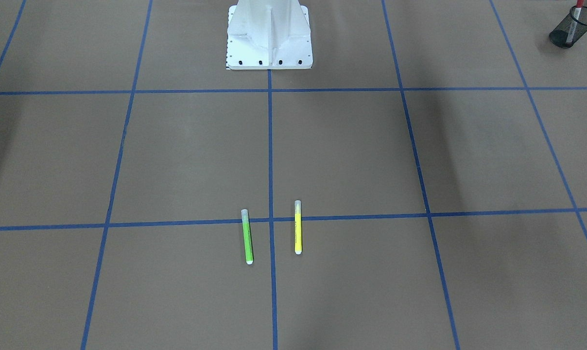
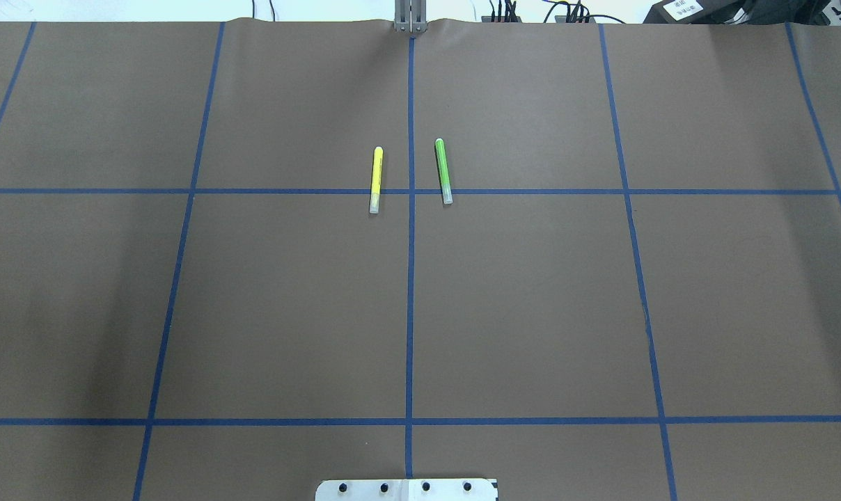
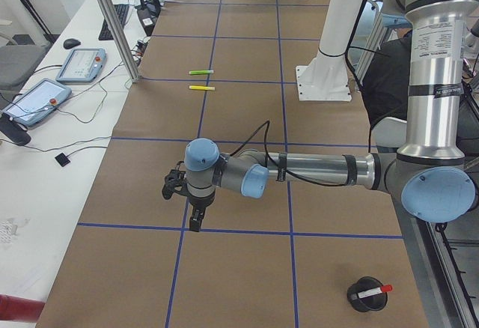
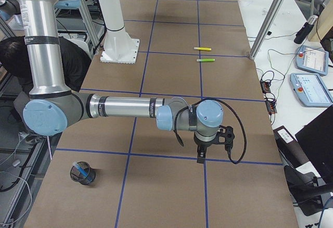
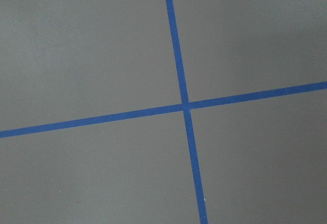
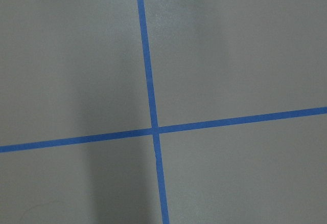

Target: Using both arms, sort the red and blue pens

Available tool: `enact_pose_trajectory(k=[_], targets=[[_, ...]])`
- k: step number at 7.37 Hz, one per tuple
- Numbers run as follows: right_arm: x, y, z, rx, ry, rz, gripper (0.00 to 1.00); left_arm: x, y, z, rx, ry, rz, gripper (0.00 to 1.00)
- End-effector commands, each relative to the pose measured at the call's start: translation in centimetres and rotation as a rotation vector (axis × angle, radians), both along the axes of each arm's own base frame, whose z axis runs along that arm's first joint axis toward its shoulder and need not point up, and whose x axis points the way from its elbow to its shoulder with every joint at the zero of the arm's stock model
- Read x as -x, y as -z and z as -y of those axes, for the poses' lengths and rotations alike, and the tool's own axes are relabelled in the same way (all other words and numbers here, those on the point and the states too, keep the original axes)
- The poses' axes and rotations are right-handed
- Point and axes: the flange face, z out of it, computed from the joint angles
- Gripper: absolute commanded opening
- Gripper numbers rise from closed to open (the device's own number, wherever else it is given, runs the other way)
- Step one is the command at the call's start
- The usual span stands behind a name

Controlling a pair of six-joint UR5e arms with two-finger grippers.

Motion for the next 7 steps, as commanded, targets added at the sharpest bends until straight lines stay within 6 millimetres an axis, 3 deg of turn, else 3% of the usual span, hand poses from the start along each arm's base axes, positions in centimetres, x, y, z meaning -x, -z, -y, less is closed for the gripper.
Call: enact_pose_trajectory(k=[1, 3, 4, 7], targets=[[0.1, 0.5, -1.2, -0.009, -0.001, 0.000, 1.00, 0.2, -0.5, -0.9, 0.006, -0.002, 0.000, 1.00], [0.1, 0.0, -1.9, -0.002, -0.001, 0.002, 1.00, 0.0, 0.8, -1.4, 0.009, -0.015, -0.084, 1.00], [0.2, 0.0, -1.9, -0.003, 0.000, 0.005, 1.00, 1.3, 1.9, -1.8, -0.001, 0.005, -0.133, 1.00], [0.2, 0.5, -2.4, -0.008, 0.001, 0.014, 1.00, 2.2, 2.2, -2.1, 0.004, 0.025, -0.125, 1.00]])
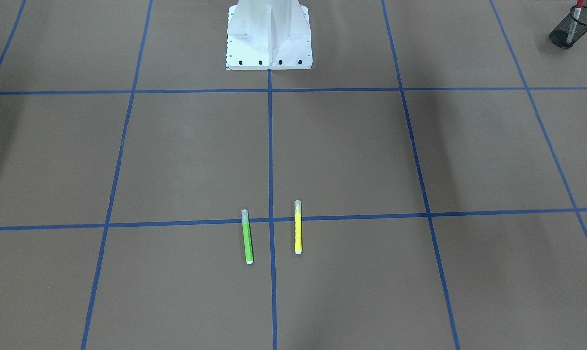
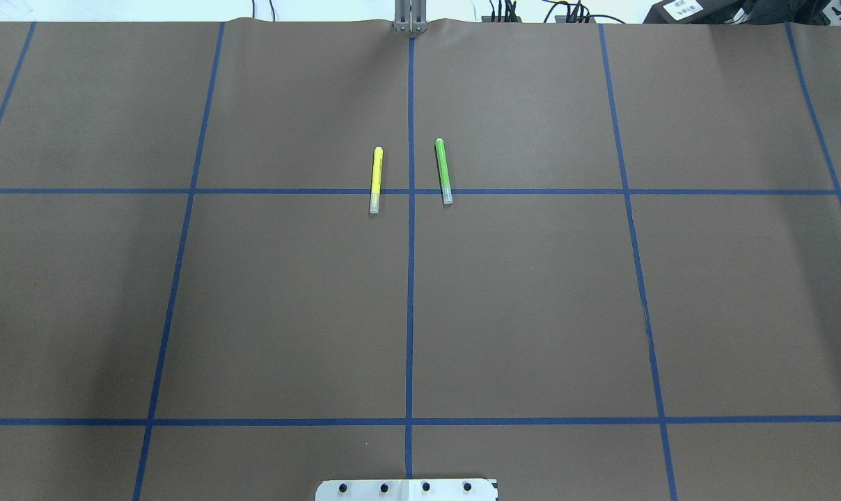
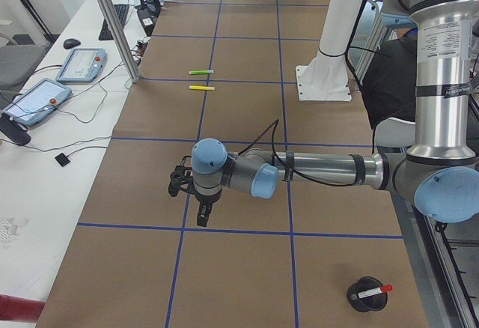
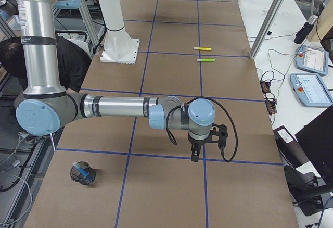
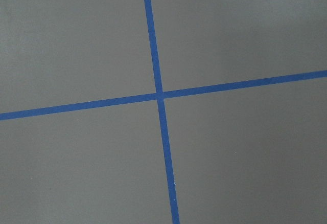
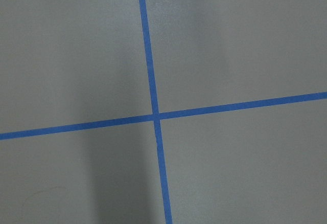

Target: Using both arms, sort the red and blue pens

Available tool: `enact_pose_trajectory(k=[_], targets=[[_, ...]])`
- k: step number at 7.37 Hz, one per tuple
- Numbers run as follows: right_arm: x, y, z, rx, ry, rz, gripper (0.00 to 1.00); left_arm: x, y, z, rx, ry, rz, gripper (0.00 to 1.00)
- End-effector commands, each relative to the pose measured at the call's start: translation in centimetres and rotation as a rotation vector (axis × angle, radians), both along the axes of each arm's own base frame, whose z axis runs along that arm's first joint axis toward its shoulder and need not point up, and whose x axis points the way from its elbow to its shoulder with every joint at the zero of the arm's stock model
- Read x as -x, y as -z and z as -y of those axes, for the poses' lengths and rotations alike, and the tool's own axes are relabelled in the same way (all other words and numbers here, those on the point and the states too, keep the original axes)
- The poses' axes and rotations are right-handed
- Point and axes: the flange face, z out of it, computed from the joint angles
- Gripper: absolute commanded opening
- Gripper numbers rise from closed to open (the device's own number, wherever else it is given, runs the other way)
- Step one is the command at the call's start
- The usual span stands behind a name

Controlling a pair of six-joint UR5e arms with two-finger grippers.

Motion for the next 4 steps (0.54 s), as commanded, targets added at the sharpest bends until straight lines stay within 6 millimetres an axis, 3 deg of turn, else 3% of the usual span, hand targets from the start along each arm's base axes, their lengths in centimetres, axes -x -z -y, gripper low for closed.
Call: enact_pose_trajectory(k=[1, 4], targets=[[0.0, -0.1, -0.7, 0.005, -0.001, 0.002, 1.00, 0.1, -0.1, -0.1, 0.004, 0.003, 0.015, 1.00], [0.3, -0.4, -2.1, 0.012, 0.002, 0.030, 1.00, 0.8, -0.4, 0.2, -0.001, 0.025, 0.089, 1.00]])
